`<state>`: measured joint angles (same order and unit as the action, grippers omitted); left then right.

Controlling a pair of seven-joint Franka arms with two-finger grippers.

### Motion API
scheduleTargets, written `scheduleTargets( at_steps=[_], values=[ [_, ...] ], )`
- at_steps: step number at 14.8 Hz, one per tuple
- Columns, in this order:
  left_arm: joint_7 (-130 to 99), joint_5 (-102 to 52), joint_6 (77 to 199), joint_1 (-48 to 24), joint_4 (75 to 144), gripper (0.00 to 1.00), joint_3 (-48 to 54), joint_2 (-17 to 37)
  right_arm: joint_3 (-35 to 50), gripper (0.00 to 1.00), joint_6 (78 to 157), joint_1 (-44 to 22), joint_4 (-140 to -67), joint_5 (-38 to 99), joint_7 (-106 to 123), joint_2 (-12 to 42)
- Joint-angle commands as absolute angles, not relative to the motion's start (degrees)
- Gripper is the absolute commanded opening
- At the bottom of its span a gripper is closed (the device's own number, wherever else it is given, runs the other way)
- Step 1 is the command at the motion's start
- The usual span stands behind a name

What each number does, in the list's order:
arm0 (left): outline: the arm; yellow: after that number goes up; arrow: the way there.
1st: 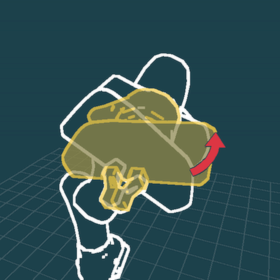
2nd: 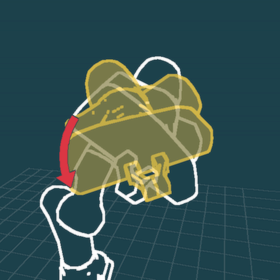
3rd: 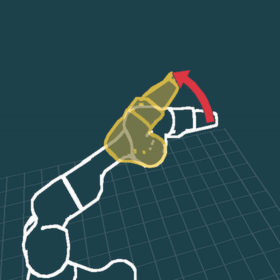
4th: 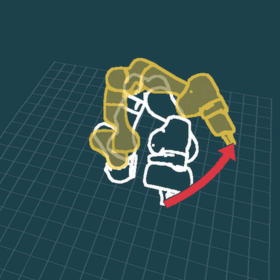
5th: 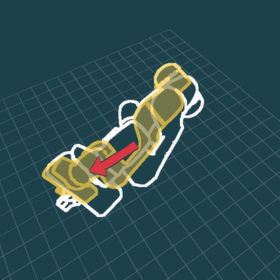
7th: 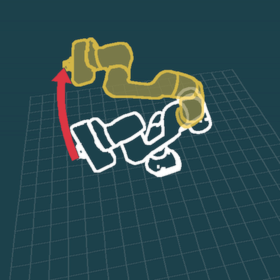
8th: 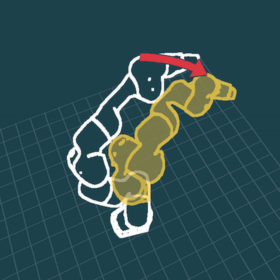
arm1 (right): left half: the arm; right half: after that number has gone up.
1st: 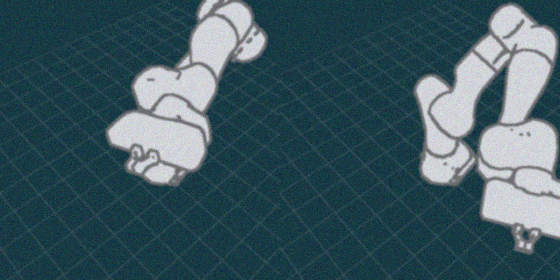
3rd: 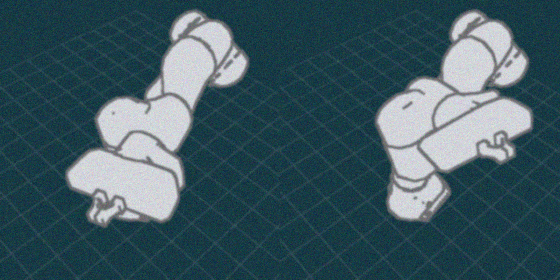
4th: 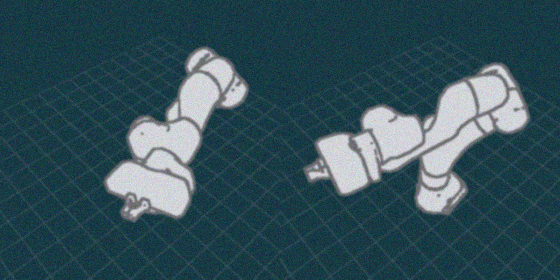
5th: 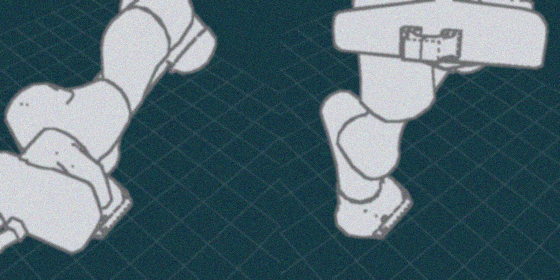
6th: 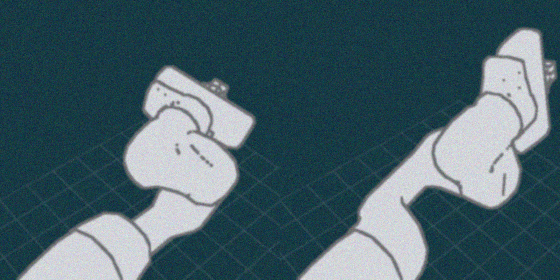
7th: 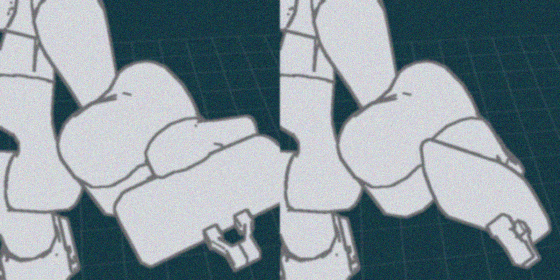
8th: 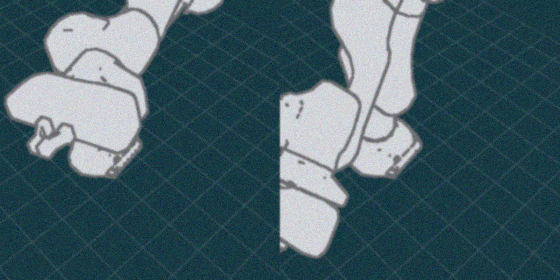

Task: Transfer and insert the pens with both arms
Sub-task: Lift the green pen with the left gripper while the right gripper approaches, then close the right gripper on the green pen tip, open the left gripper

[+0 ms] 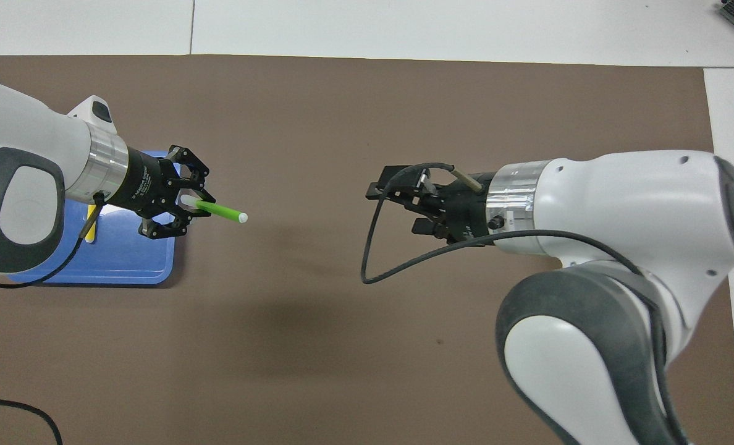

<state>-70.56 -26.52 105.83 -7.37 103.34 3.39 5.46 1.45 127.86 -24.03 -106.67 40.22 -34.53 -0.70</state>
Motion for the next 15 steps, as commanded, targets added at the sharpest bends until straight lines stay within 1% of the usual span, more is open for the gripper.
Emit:
scheduleTargets(
  at_steps=[1, 6, 10, 11, 13, 15],
  values=[
    [-72.95, -32.86, 104.77, -7.65, 106.87, 0.0, 2.72, 2.47, 1.14, 1.0, 135.42, -28.55, -107.23, 43.76, -40.94, 0.87],
    [-76.2, -35.68, 104.06, -8.0, 108.28, 0.0, 2.81, 1.67, 1.14, 1.0, 143.06, -33.92, -107.23, 51.58, -44.82, 2.9],
    [-77.95, -38.23, 104.06, -8.0, 109.95, 0.0, 2.81, 0.7, 1.23, 0.98, 150.37, -39.19, -106.79, 52.12, -45.0, 6.49],
    [-78.92, -38.58, 103.98, -8.0, 110.04, 0.0, 2.73, 0.7, 1.14, 0.95, 151.51, -40.16, -106.79, 52.12, -45.0, 7.03],
    [-79.8, -38.67, 103.98, -7.91, 110.13, 0.0, 2.81, 0.62, 1.23, 0.93, 151.96, -40.43, -106.79, 52.12, -44.74, 7.64],
    [-79.81, -38.67, 103.45, -7.91, 110.39, 0.0, 2.72, 0.44, 1.23, 0.85, 151.96, -40.43, -106.61, 52.12, -44.47, 8.35]
  ],
)
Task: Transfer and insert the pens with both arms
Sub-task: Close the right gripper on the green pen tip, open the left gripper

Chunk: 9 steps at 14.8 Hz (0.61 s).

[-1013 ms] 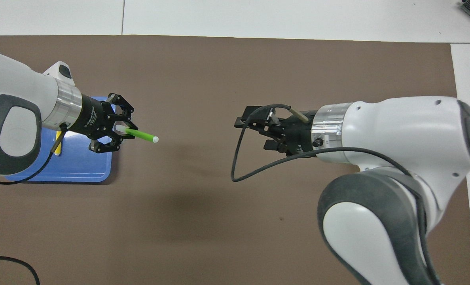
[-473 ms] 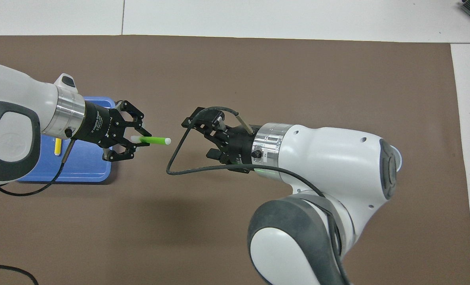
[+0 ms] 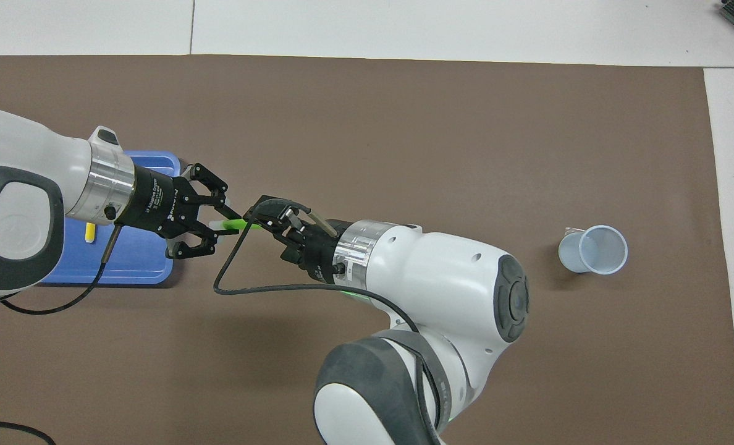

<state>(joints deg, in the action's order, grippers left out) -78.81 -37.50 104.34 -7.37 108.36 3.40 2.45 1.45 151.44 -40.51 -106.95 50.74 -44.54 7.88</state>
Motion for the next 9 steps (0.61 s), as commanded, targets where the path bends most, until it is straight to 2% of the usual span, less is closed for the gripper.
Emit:
scheduleTargets(
  at_steps=[1, 3, 9],
  values=[
    [-79.8, -38.67, 103.36, -7.91, 110.39, 0.0, 2.72, 0.44, 1.23, 0.83, 151.96, -40.43, -106.52, 52.12, -44.39, 8.44],
    [-79.89, -38.67, 103.27, -7.91, 110.39, 0.0, 2.72, 0.44, 1.23, 0.73, 152.05, -40.34, -106.44, 52.03, -44.3, 8.61],
    [-79.98, -38.67, 102.57, -7.82, 110.22, 0.0, 2.72, 0.35, 1.23, 0.71, 156.17, -42.27, -104.77, 52.12, -44.56, 11.51]
  ],
)
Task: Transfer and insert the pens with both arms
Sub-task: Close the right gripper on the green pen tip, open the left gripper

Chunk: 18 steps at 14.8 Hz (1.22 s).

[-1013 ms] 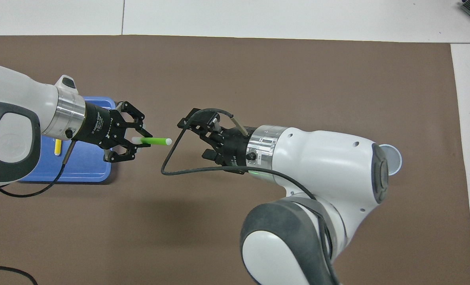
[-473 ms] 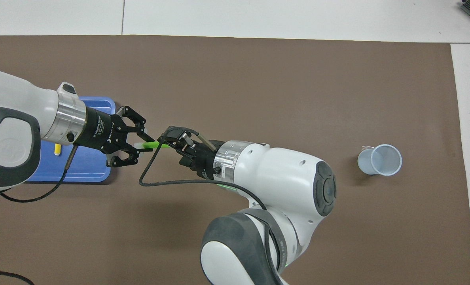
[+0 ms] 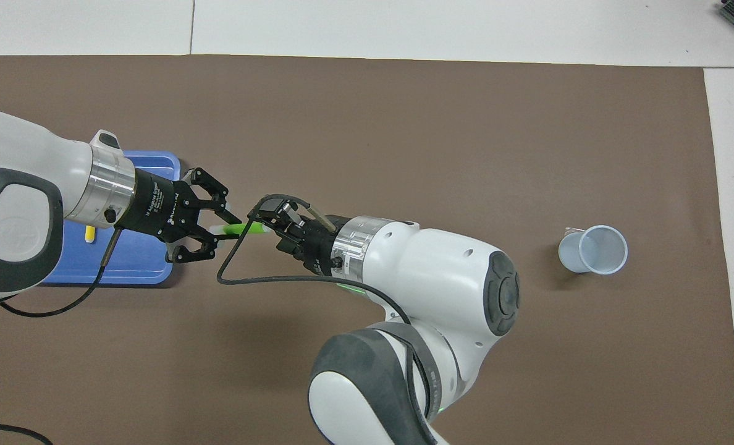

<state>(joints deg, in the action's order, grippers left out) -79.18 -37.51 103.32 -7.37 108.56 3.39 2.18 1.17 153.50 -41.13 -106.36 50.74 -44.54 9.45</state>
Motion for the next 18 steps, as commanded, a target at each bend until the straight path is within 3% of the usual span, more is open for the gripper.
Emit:
scheduleTargets(
  at_steps=[1, 5, 11, 15, 18],
  values=[
    [-80.07, -38.67, 102.57, -7.82, 110.3, 0.0, 2.72, 0.35, 1.23, 0.71, 157.23, -42.62, -104.77, 52.12, -44.73, 11.77],
    [-80.16, -39.46, 102.48, -7.82, 110.13, 0.0, 2.72, 0.35, 1.23, 0.7, 157.32, -42.98, -104.68, 52.12, -44.65, 11.87],
    [-80.33, -39.46, 102.3, -7.82, 110.13, 0.0, 2.72, 0.0, 1.23, 0.43, 157.32, -42.89, -104.59, 52.12, -44.65, 11.87],
    [-80.33, -39.46, 102.3, -7.82, 110.13, 0.0, 2.72, 0.0, 1.23, 0.4, 157.32, -42.8, -104.33, 52.12, -44.47, 11.95],
    [-80.33, -39.46, 102.3, -7.82, 110.21, 0.0, 2.72, 0.0, 1.23, 0.21, 157.32, -42.8, -104.33, 52.12, -44.38, 12.04]
  ],
)
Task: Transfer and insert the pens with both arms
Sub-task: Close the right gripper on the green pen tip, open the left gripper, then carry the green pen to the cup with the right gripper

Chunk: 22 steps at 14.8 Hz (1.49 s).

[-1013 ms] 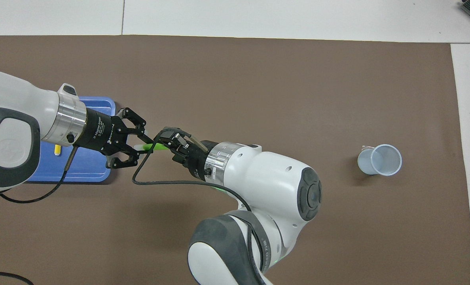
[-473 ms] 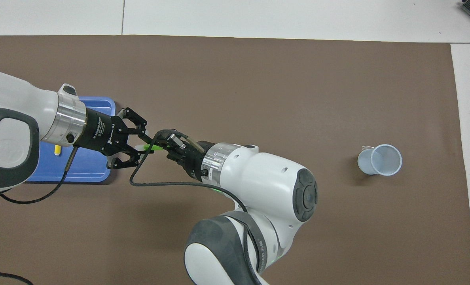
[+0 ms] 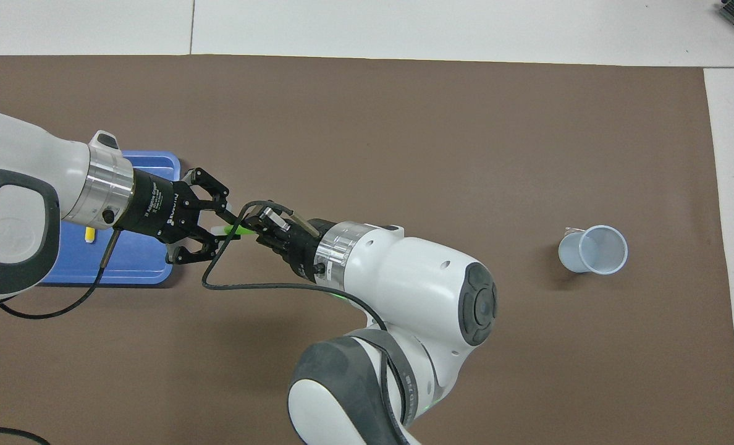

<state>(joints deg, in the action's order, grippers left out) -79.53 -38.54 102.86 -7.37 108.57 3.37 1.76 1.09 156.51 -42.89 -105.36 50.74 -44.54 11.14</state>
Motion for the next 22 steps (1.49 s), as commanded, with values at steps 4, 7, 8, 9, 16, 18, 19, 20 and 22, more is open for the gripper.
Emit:
scheduleTargets(
  at_steps=[4, 7, 8, 9, 16, 18, 19, 20, 22],
  values=[
    [-80.33, -39.46, 101.87, -7.82, 110.21, 0.0, 2.72, -0.09, 1.23, 0.0, 157.32, -42.45, -104.24, 52.12, -44.3, 12.04],
    [-80.33, -39.55, 101.87, -7.82, 110.3, 0.0, 2.72, -0.09, 1.23, 0.0, 157.32, -42.19, -104.24, 52.21, -44.3, 12.04],
    [-80.33, -39.55, 101.78, -7.91, 110.3, 0.0, 2.72, -0.09, 1.23, 0.0, 157.32, -42.19, -104.24, 52.12, -44.3, 12.04],
    [-80.16, -39.55, 101.78, -7.91, 110.3, 0.0, 2.72, -0.09, 1.23, 0.0, 157.32, -42.19, -104.24, 52.12, -44.38, 12.04],
    [-79.98, -39.2, 102.57, -8.88, 110.39, 0.58, 2.55, -2.02, 1.14, 0.0, 155.57, -41.92, -104.33, 52.03, -38.6, 11.95],
    [-79.72, -39.2, 102.57, -8.79, 110.39, 0.58, 2.55, -2.11, 1.14, 0.0, 152.33, -40.53, -104.41, 51.77, -34.83, 11.78],
    [-79.46, -39.2, 102.66, -8.79, 110.39, 0.57, 2.55, -2.11, 1.06, 0.0, 150.4, -39.65, -104.5, 51.42, -31.93, 11.6],
    [-78.67, -39.03, 102.74, -8.7, 110.39, 0.56, 2.55, -2.11, 0.97, 0.0, 147.86, -38.59, -104.59, 51.24, -28.95, 11.43],
    [-71.85, -37.8, 102.22, -8.7, 110.65, 0.52, 2.46, -2.2, 0.7, 0.0, 142.32, -35.79, -104.94, 50.46, -23.23, 10.9]
  ],
)
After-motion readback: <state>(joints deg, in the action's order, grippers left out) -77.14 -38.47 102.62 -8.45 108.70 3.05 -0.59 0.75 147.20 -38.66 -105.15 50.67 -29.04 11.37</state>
